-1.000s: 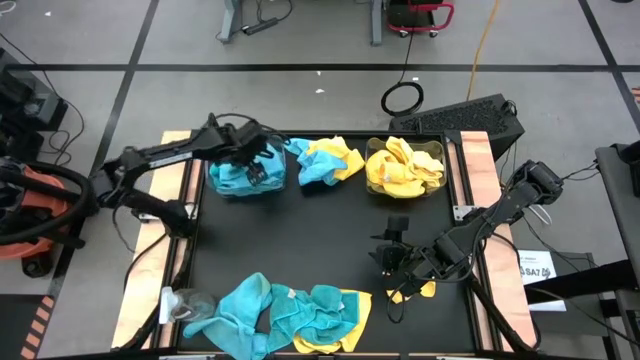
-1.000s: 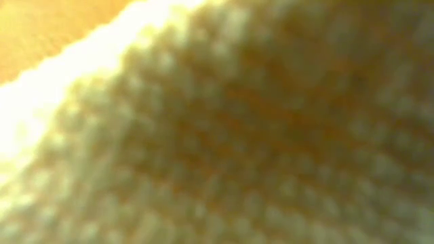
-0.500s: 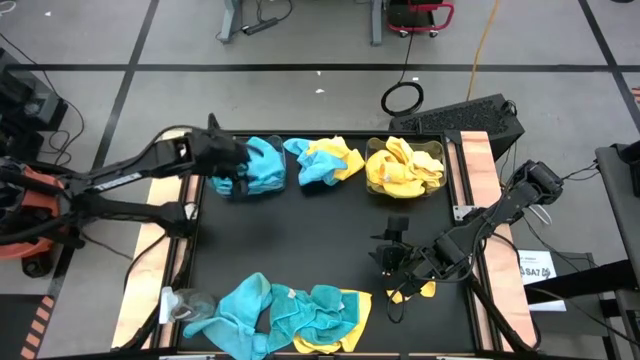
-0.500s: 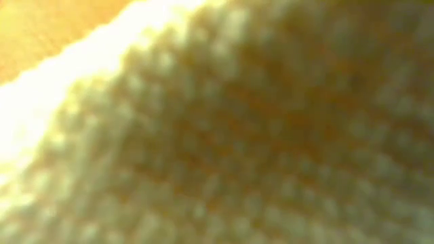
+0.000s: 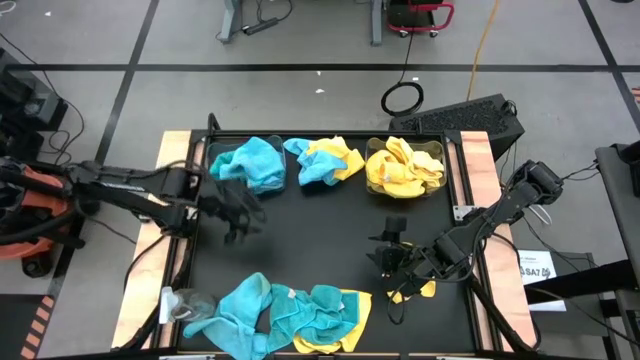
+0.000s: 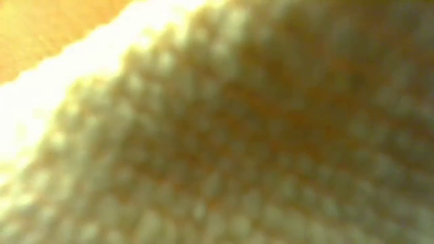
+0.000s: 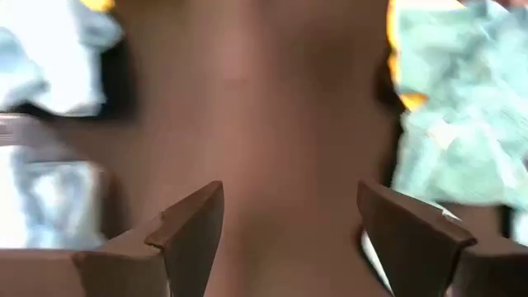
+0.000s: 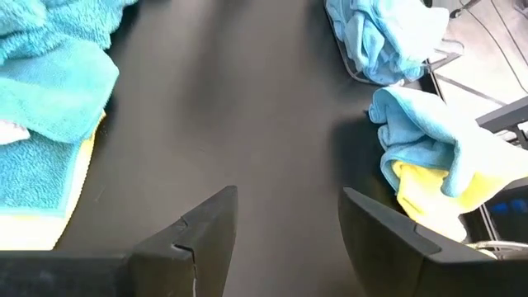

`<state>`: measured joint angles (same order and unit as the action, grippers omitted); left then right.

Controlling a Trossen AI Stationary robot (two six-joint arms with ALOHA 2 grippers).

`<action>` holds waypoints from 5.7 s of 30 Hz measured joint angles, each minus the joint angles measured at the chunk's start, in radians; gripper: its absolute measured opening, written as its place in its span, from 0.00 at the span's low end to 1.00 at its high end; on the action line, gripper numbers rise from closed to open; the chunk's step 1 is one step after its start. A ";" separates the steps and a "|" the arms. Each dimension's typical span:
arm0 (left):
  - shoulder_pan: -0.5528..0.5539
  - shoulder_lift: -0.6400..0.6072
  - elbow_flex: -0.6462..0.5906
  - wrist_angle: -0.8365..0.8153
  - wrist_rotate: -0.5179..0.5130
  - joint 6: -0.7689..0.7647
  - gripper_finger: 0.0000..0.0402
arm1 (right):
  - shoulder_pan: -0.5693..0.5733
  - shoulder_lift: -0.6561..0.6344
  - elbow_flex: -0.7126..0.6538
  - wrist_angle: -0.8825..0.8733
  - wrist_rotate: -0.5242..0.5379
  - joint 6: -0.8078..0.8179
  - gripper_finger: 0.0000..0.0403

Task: Sort microfiber towel by color & place in baskets
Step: Put the blue microfiber cloth into the left transparent bin

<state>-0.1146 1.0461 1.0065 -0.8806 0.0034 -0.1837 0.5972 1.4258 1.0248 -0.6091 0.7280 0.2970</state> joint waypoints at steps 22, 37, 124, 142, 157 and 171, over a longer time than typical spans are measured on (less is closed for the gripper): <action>-0.456 0.395 0.000 0.010 0.006 -0.341 0.71 | 0.000 0.000 0.000 0.061 0.000 -0.066 0.50; -0.584 0.602 0.000 0.195 0.046 -0.414 0.71 | 0.000 0.000 0.000 0.061 0.000 -0.074 0.50; -0.316 0.472 0.509 0.236 -0.948 0.486 0.02 | -0.297 0.308 -0.001 1.036 -0.267 -0.321 0.50; -0.335 0.472 0.509 0.361 -0.705 0.467 0.03 | -0.364 0.307 -0.001 1.110 -0.248 -0.314 0.50; -0.397 0.480 0.509 0.275 -0.443 0.428 0.03 | -0.380 0.307 -0.001 1.196 -0.264 -0.397 0.50; -0.382 0.615 0.509 0.128 -0.417 0.364 0.05 | -0.364 0.306 -0.001 1.257 -0.289 -0.533 0.13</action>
<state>-0.4964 1.6611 1.5154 -0.7528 -0.4137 0.1805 0.2334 1.7321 1.0241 0.6479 0.4393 -0.2363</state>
